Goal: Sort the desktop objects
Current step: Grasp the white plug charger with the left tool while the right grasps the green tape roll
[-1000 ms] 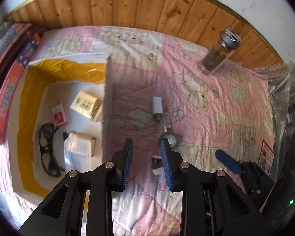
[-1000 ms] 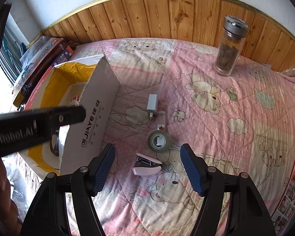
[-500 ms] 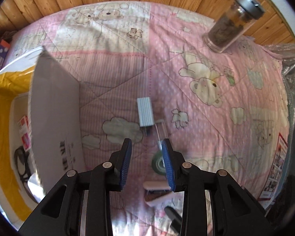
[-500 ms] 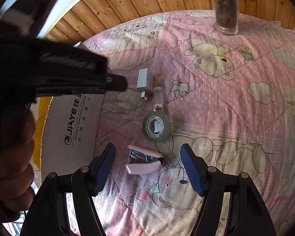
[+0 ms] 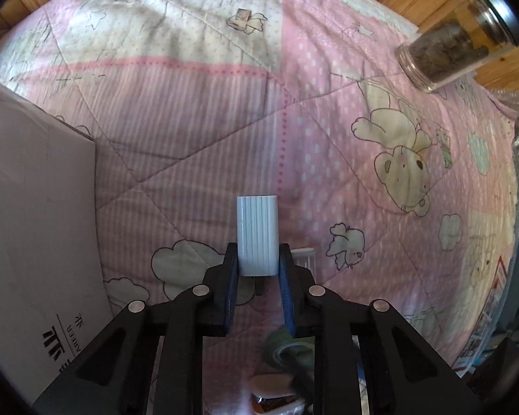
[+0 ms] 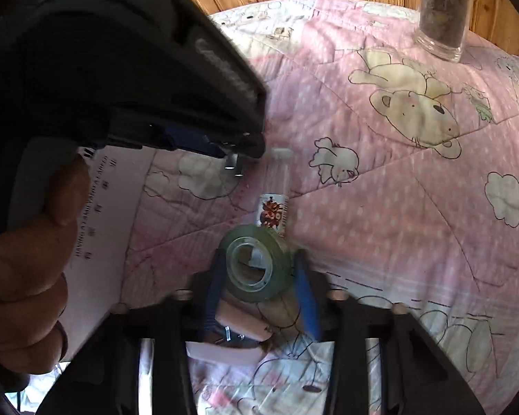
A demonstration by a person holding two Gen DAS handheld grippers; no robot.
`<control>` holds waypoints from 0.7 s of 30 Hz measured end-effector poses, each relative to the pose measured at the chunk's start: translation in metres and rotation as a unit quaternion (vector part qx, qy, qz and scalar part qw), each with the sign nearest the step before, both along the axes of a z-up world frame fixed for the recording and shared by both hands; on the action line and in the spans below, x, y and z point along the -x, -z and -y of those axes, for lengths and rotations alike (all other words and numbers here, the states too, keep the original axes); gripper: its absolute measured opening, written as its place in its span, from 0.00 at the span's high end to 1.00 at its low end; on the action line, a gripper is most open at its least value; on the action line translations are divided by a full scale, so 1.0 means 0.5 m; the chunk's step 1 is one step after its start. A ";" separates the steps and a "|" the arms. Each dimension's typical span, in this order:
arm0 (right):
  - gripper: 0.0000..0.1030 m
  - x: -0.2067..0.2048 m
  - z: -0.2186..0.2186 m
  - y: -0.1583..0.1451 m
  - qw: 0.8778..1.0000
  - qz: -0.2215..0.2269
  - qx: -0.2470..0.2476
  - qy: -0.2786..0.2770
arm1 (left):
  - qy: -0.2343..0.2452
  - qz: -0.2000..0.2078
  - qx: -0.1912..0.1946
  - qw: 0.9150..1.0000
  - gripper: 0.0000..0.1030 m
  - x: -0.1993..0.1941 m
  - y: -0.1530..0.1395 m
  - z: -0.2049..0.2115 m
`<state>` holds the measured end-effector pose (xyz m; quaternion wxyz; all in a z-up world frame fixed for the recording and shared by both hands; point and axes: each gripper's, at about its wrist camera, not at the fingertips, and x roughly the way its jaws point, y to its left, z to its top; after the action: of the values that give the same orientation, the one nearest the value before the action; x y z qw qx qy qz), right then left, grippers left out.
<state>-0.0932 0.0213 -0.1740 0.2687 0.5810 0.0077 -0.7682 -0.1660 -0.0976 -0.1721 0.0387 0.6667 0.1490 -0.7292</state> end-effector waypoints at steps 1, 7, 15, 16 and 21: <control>0.81 0.001 -0.002 -0.001 1.000 -0.002 0.001 0.000 | -0.001 -0.003 -0.003 1.000 0.79 -0.002 -0.001 0.002; 0.84 0.007 -0.029 -0.015 0.999 0.011 0.039 0.022 | -0.013 -0.019 -0.018 1.000 0.79 -0.014 -0.022 0.017; 0.84 0.003 -0.032 -0.042 0.998 0.015 0.058 0.034 | -0.011 -0.044 -0.021 0.999 0.79 -0.038 -0.074 0.009; 0.84 0.000 -0.031 -0.047 0.998 0.013 0.056 0.033 | -0.011 -0.046 -0.023 0.999 0.79 -0.044 -0.081 0.007; 0.84 -0.012 -0.025 -0.077 0.999 -0.005 0.029 0.026 | -0.015 -0.060 -0.028 0.998 0.79 -0.039 -0.104 0.024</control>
<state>-0.0870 0.0340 -0.1354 0.2653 0.5687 -0.0286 -0.7781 -0.1466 -0.1096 -0.1200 0.0216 0.6202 0.1811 -0.7630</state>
